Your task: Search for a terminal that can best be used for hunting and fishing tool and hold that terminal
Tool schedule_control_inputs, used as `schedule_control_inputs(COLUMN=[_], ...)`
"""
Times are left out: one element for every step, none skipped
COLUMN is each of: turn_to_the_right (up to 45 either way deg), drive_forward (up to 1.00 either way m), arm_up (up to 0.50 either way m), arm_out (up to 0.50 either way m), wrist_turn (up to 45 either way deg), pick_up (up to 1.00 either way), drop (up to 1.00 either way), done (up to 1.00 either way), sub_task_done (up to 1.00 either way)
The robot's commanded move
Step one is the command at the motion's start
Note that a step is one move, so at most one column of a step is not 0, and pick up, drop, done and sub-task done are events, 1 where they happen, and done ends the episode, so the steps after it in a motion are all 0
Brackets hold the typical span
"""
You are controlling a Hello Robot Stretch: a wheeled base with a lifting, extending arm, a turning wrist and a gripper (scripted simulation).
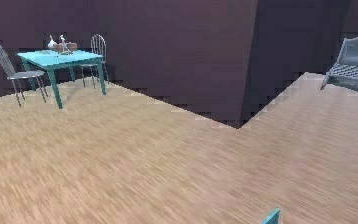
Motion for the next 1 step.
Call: schedule_control_inputs(turn_to_the_right=[0.0], drive_forward=[0.00], arm_up=[0.00], arm_out=[0.00], wrist_turn=[45.0], pick_up=[0.00], drop=[0.00], done=[0.00], sub_task_done=[0.00])
